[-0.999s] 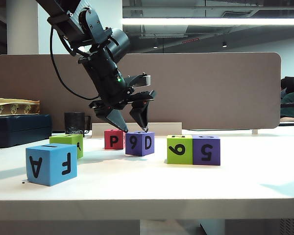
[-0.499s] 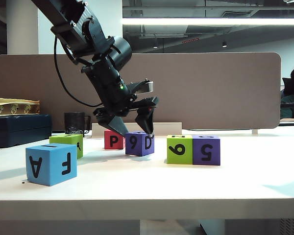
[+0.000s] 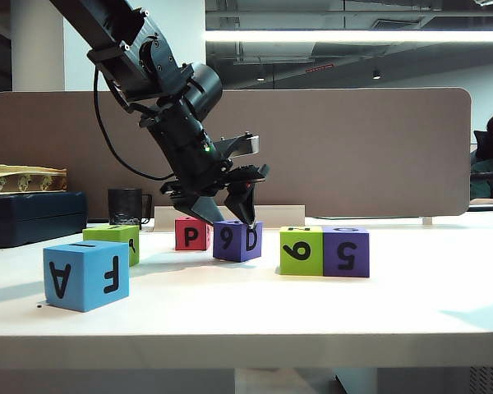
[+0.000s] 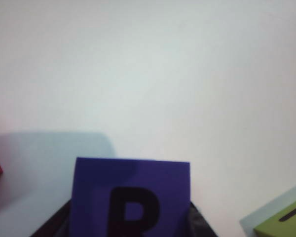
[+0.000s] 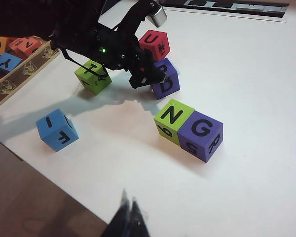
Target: Select the appropriate blocks from the scattered letter blocks on the table and arrange them in a row to spell out "TURING".
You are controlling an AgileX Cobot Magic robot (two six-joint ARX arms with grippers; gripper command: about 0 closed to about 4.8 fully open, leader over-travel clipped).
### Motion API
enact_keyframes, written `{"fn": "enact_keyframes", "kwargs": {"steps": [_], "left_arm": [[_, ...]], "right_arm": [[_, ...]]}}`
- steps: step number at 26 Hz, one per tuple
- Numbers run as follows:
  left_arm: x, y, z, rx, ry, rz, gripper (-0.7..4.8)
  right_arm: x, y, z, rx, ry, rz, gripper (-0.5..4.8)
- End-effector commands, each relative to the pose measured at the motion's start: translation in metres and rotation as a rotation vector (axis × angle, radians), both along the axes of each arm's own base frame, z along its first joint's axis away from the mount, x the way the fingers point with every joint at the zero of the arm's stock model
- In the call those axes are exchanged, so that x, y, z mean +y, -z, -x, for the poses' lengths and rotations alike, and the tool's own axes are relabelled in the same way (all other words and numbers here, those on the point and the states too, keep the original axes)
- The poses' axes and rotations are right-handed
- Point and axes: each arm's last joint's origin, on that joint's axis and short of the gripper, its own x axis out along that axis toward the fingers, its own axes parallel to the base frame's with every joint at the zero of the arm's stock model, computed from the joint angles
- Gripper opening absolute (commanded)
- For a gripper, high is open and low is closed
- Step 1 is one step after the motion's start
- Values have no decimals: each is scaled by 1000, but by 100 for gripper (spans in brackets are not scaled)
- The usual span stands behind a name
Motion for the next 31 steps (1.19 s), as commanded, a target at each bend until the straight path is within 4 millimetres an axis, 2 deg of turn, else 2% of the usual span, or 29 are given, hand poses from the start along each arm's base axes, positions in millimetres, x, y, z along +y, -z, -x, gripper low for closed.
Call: {"fn": "enact_keyframes", "kwargs": {"steps": [1, 3, 12, 17, 19, 21, 27, 31], "left_arm": [[0, -2, 0, 1, 0, 6, 232], [0, -1, 0, 5, 2, 6, 205], [2, -5, 5, 44, 10, 2, 204], [5, -26, 11, 48, 9, 0, 204], [9, -46, 18, 103, -55, 38, 205], [10, -52, 22, 155, -91, 78, 205], [13, -47, 33, 356, -168, 117, 205], [7, -44, 38, 370, -183, 91, 205]], "right_arm": [[0, -3, 1, -17, -6, -3, -1], [0, -3, 1, -18, -6, -3, -1], [0, -3, 1, -18, -6, -3, -1], [0, -3, 1, -18, -6, -3, -1], [0, -3, 1, -18, -6, -3, -1], [0, -3, 1, -18, -6, -3, -1], [0, -3, 1, -17, -6, -3, -1], [0, -3, 1, -19, -6, -3, -1]]}}
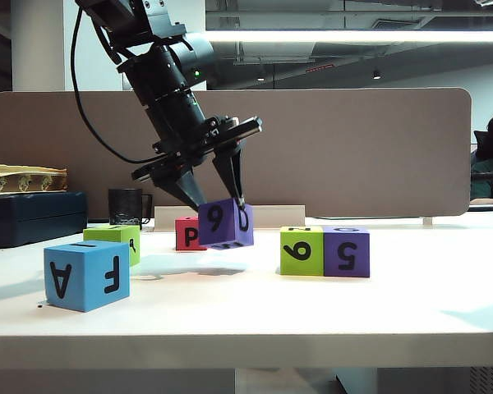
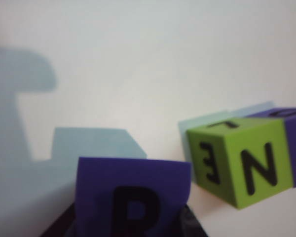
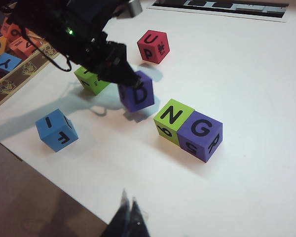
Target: Select the appropriate blocks from the scattered letter blocks on the table and arrange them in a row to spell out "TURING".
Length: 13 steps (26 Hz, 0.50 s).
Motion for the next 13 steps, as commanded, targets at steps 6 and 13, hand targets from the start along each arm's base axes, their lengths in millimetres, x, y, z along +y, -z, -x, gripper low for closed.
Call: {"fn": "enact_keyframes", "kwargs": {"steps": [6, 13], "left_arm": [[-33, 3, 18, -74, -29, -45, 205], [-51, 11, 21, -131, -50, -90, 205]], "right_arm": [[0, -3, 1, -16, -7, -3, -1], [0, -3, 2, -14, -7, -3, -1]]}}
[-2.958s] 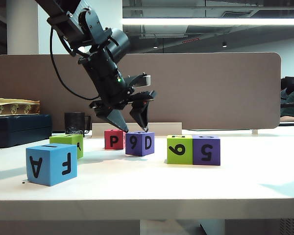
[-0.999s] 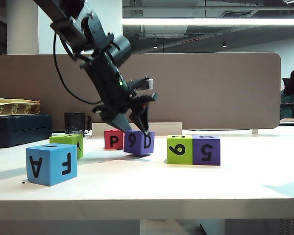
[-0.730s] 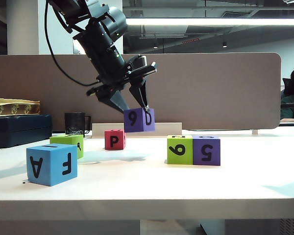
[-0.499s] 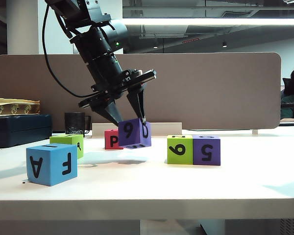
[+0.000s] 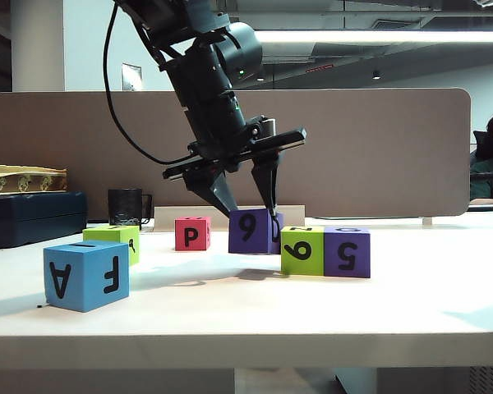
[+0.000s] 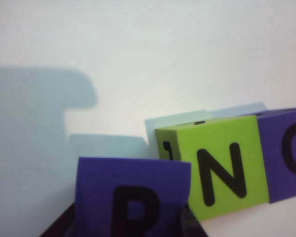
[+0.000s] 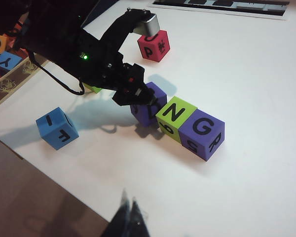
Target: Select the appropriate blocks from the scattered letter blocks on the table and arrange them in a row to spell out "TURING".
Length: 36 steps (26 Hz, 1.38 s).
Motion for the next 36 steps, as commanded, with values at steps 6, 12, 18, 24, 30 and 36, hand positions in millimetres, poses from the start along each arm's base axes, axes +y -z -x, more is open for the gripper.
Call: {"fn": "enact_keyframes", "kwargs": {"steps": [6, 12, 18, 24, 30, 36], "left_arm": [[-5, 2, -4, -45, -57, 3, 205], [-9, 16, -7, -18, -69, 2, 205], [-13, 25, -5, 9, -56, -7, 214], [-12, 26, -2, 53, -42, -16, 317], [-10, 23, 0, 69, -36, -22, 341], [-12, -3, -2, 37, -14, -10, 340]], "right_arm": [[0, -3, 1, -21, -6, -4, -1], [0, -3, 1, -21, -6, -4, -1], [0, -4, 1, -24, -6, -4, -1], [0, -4, 1, -24, -6, -5, -1], [0, -4, 1, -24, -6, -4, -1], [0, -4, 1, -24, -6, -4, -1]]}}
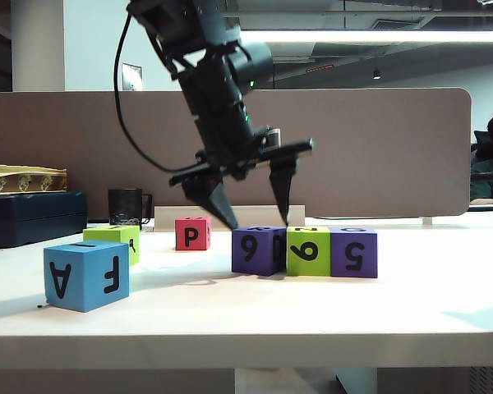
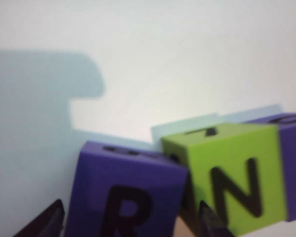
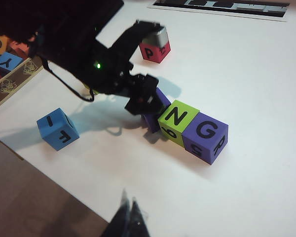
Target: Select the appropriate blocks from the scattered letter blocks on the table and arrange them in a row to spell out "TURING".
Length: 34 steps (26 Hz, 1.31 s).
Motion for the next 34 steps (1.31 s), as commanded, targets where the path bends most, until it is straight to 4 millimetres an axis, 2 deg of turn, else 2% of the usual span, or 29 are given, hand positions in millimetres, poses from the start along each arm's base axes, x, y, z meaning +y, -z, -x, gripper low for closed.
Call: {"fn": "enact_keyframes", "kwargs": {"steps": [1, 5, 8, 9, 13, 17, 19, 22, 27, 31, 34], "left_arm": [[0, -14, 1, -5, 10, 2, 340], [6, -20, -2, -48, 38, -38, 340], [17, -38, -11, -146, 32, -104, 340], [27, -49, -18, -195, 10, -129, 340], [53, -66, -37, -266, 9, -161, 340], [68, -64, -50, -290, -46, -147, 341], [69, -60, -57, -311, -58, -135, 345], [64, -54, -67, -357, -94, -89, 411], [64, -45, -76, -382, -148, -72, 410], [71, -40, -65, -266, -82, -176, 408], [78, -48, -49, -162, -34, -213, 408]], "right_arm": [[0, -3, 1, -19, -6, -3, -1], [0, -3, 1, -19, -6, -3, -1], [0, -3, 0, -19, -6, -3, -1], [0, -3, 1, -19, -6, -3, -1], [0, -3, 0, -19, -6, -3, -1], [0, -3, 0, -19, -6, -3, -1], [0, -3, 0, -19, -5, -3, -1], [0, -3, 0, -19, -6, -3, -1], [0, -3, 0, -18, -4, -2, -1], [0, -3, 0, -18, -3, -2, -1], [0, -3, 0, -19, -4, -3, -1]]}}
